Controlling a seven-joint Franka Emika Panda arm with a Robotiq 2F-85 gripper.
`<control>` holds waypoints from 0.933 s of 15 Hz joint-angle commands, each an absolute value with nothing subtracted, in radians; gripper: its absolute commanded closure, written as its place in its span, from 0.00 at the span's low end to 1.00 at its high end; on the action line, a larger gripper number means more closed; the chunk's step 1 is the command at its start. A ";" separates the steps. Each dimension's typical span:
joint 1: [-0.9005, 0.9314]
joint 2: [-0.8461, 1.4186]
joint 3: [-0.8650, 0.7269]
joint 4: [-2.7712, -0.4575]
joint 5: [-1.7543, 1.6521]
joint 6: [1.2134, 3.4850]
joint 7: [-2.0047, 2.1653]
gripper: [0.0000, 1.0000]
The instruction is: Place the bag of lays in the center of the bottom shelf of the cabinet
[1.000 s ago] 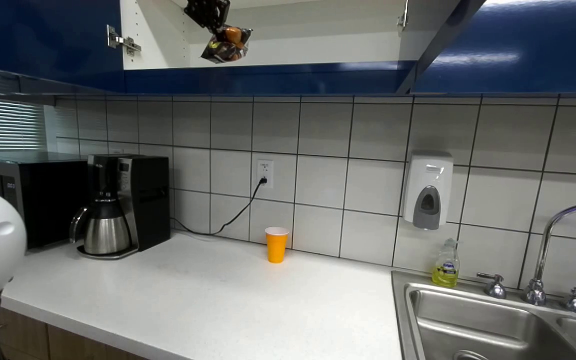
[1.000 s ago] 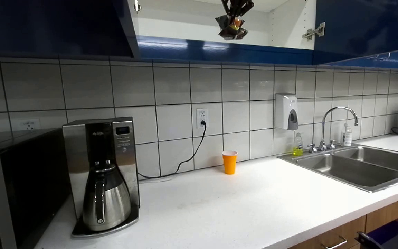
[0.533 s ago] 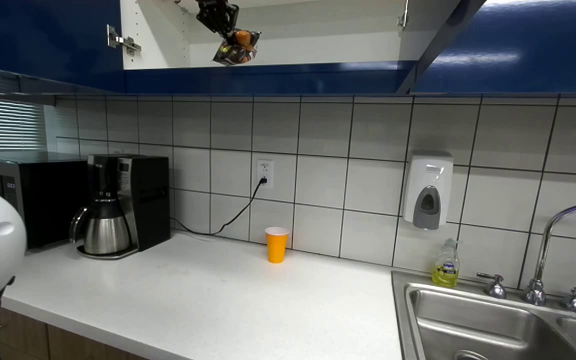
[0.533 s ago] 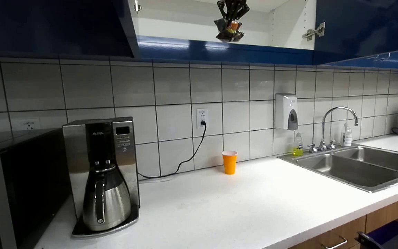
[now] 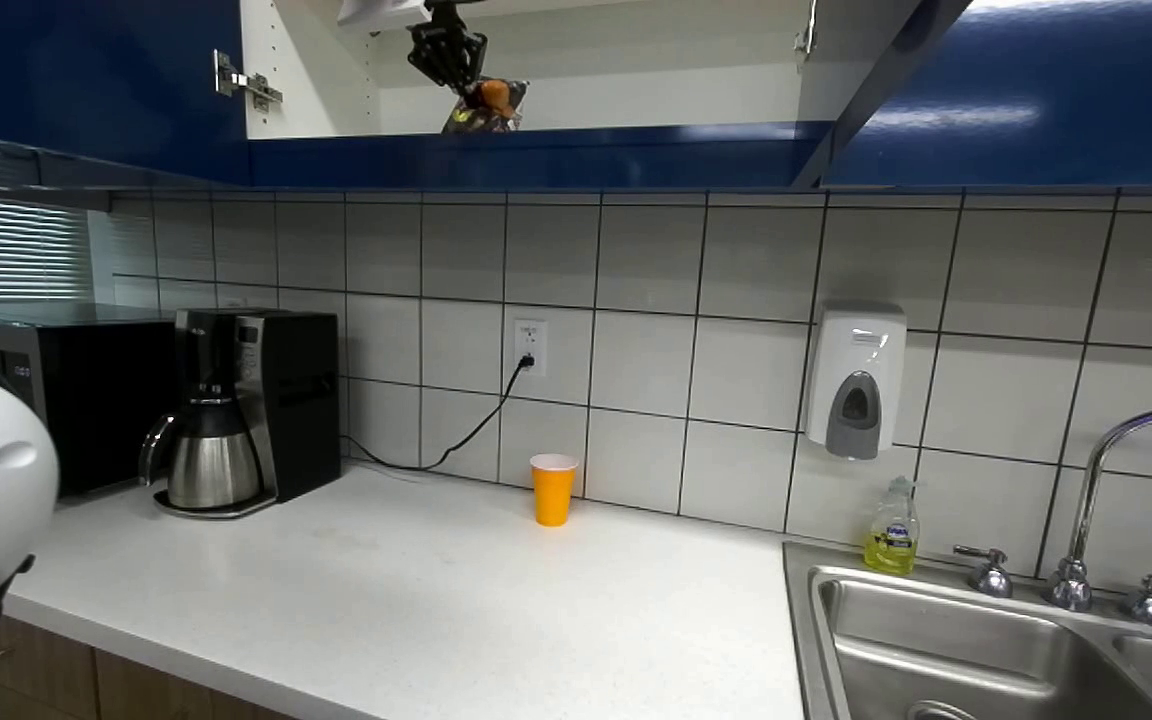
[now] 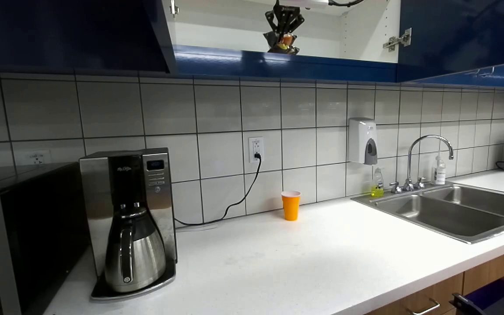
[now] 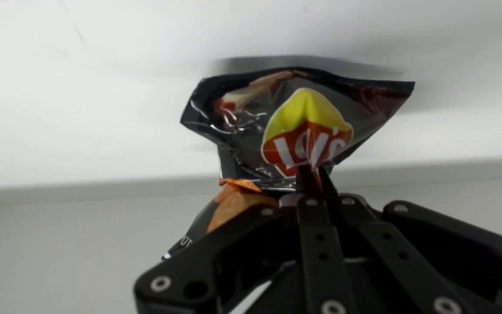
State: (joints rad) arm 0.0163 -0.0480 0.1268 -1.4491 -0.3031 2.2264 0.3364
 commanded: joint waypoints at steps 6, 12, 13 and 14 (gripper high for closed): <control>0.034 0.078 0.125 -1.301 -0.326 2.199 0.368 0.66; 0.027 0.047 0.121 -1.326 -0.295 2.211 0.376 0.20; 0.026 0.041 0.120 -1.332 -0.298 2.213 0.382 0.13; 0.026 0.035 0.119 -1.337 -0.299 2.216 0.386 0.05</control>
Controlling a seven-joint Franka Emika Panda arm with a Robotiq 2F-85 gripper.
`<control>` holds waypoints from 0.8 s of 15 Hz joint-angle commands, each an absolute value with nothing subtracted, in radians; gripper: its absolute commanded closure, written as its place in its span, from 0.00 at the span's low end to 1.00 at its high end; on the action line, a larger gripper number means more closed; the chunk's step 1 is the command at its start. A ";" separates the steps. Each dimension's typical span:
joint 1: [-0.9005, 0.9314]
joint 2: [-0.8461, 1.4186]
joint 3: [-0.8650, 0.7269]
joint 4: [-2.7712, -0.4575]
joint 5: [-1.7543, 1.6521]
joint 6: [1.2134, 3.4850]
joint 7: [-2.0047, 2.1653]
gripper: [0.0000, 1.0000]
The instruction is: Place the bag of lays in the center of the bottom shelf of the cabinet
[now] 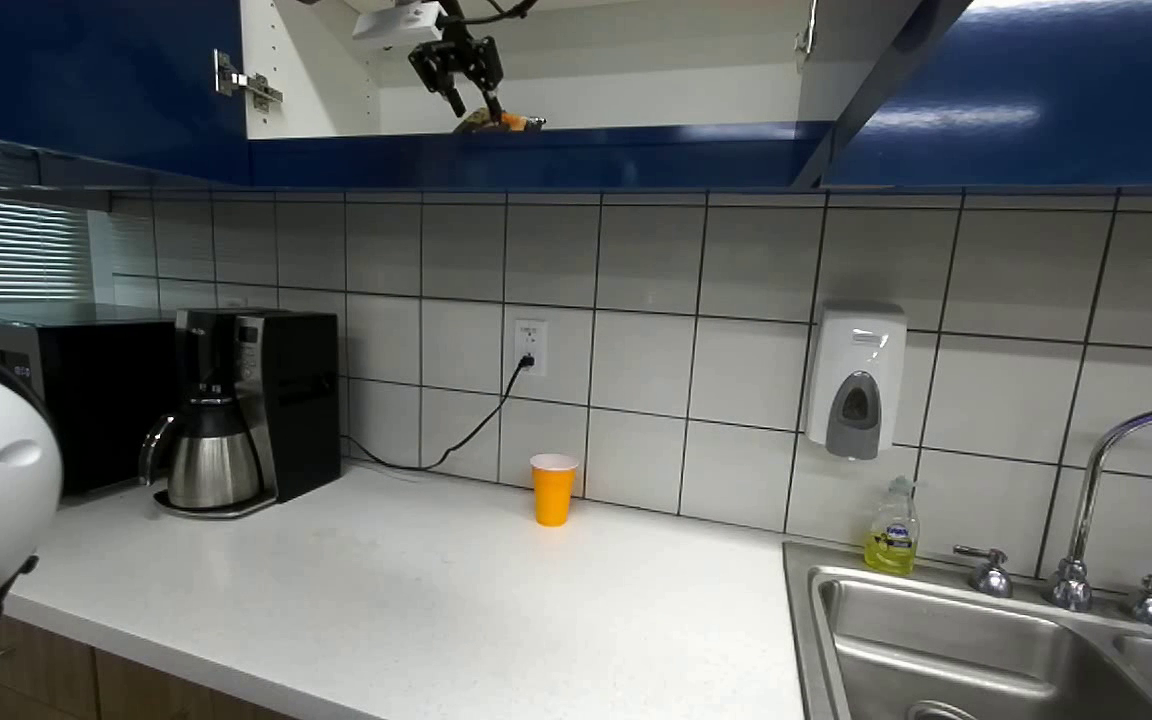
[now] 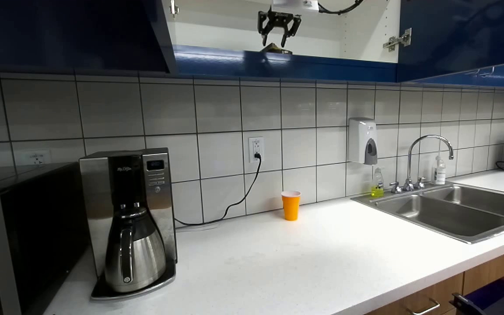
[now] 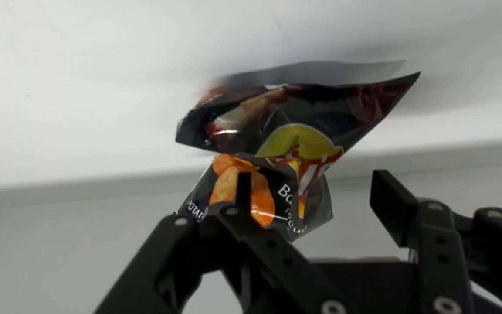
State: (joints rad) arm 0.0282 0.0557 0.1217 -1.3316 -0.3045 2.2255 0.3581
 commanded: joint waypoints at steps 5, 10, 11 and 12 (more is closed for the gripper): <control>0.024 -0.028 0.118 -1.402 -0.250 2.251 0.368 0.00; 0.028 -0.126 0.115 -1.497 -0.196 2.253 0.344 0.00; 0.029 -0.151 0.114 -1.521 -0.187 2.247 0.336 0.00; 0.030 -0.172 0.113 -1.540 -0.182 2.237 0.329 0.00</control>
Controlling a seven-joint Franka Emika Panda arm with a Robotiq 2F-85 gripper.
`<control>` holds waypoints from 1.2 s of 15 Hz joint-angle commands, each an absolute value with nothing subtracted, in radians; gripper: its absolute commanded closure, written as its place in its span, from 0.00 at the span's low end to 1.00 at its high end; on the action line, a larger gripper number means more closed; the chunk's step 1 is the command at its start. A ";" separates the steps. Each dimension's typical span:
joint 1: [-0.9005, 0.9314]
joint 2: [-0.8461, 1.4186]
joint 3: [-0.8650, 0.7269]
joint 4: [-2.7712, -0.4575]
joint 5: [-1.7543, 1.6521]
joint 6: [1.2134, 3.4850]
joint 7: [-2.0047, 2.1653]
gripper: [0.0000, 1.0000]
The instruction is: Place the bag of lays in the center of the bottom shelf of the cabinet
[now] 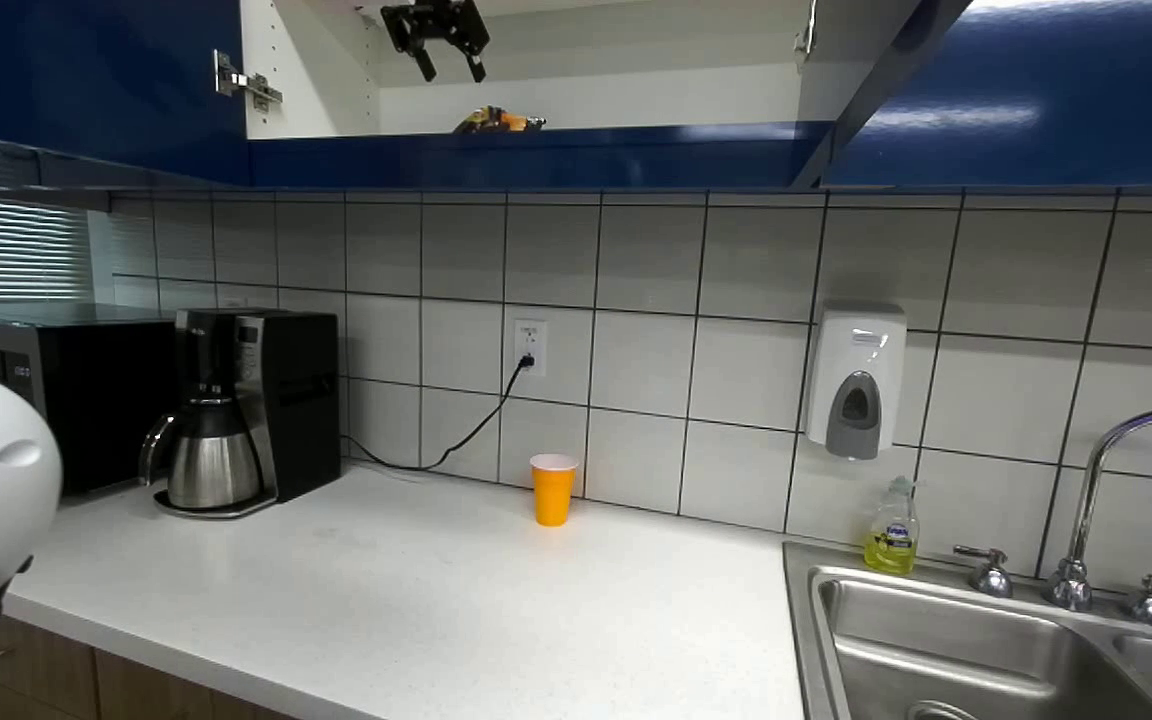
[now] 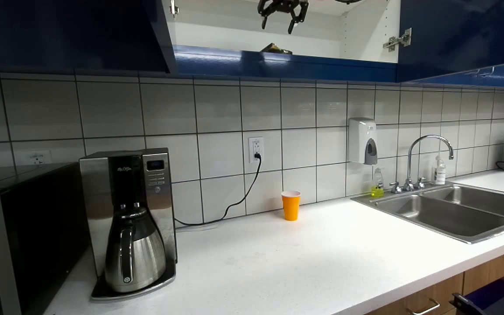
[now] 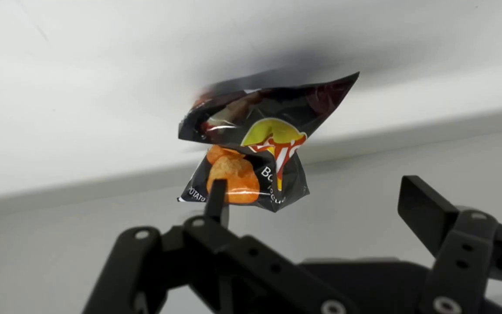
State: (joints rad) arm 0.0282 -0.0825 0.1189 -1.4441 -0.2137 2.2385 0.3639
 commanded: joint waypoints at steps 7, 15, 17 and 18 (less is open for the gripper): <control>0.040 -0.324 0.110 -1.663 -0.147 2.053 0.191 0.00; 0.075 -0.451 0.094 -1.778 -0.080 1.814 0.045 0.00; 0.081 -0.483 0.091 -1.835 -0.055 1.809 0.035 0.00; 0.082 -0.495 0.093 -1.863 -0.049 1.815 0.041 0.00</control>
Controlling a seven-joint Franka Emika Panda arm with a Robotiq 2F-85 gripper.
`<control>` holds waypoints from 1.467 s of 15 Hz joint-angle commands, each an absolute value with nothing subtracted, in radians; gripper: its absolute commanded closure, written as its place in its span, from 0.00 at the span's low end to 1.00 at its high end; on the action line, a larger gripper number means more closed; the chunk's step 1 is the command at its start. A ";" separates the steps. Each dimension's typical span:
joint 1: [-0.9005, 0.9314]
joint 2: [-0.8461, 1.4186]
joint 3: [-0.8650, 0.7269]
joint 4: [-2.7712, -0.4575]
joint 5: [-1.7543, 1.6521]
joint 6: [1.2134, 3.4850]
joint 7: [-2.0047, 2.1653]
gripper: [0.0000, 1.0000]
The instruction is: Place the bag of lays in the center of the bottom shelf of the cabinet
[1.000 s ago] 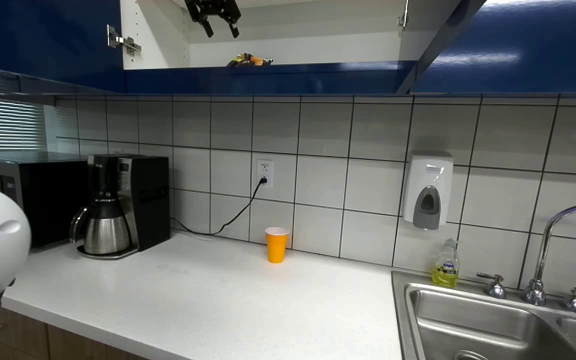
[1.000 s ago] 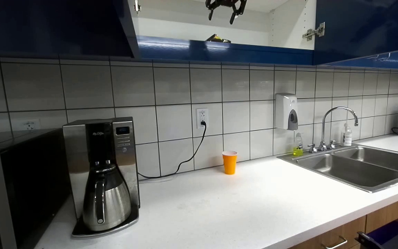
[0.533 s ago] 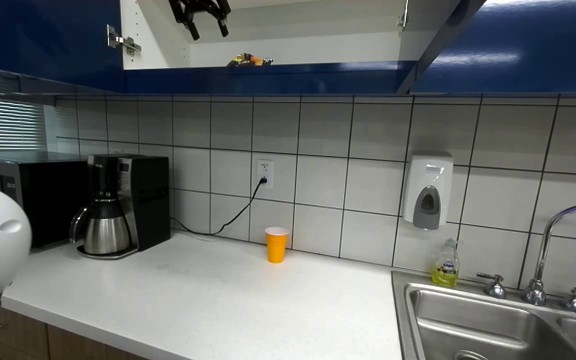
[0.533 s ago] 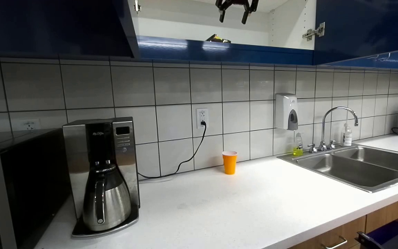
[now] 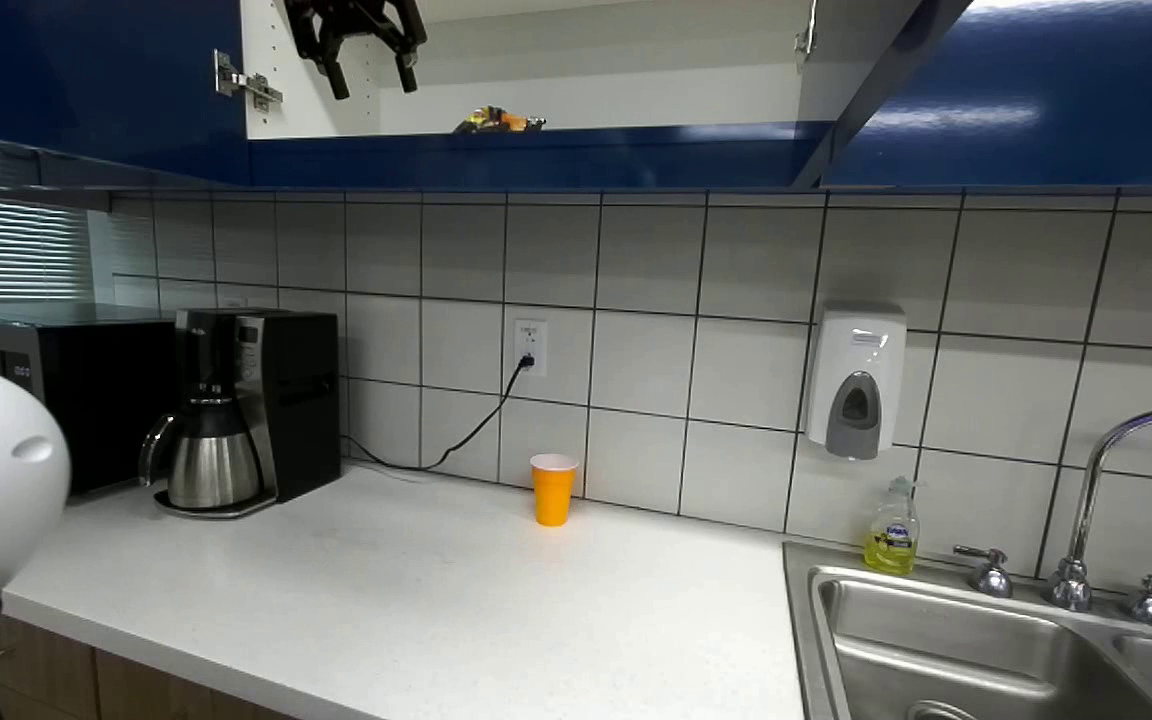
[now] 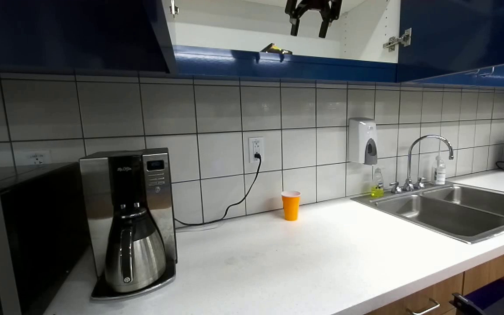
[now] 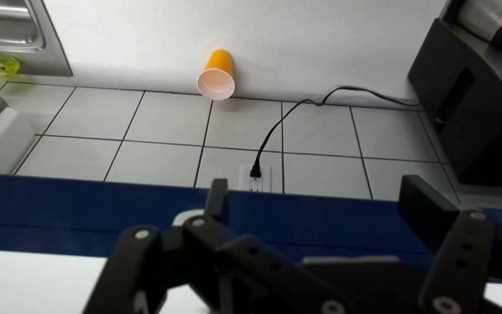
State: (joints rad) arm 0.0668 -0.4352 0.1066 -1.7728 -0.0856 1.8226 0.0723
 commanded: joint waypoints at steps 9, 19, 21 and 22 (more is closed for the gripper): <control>0.090 -0.646 0.100 -2.236 0.012 1.869 0.087 0.00; 0.102 -0.667 0.107 -2.531 0.067 1.977 0.080 0.00; 0.093 -0.646 0.106 -2.495 0.046 1.950 0.076 0.00; 0.093 -0.644 0.106 -2.495 0.046 1.950 0.076 0.00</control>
State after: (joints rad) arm 0.0938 -0.6444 0.1052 -2.4970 0.0458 1.9526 0.0763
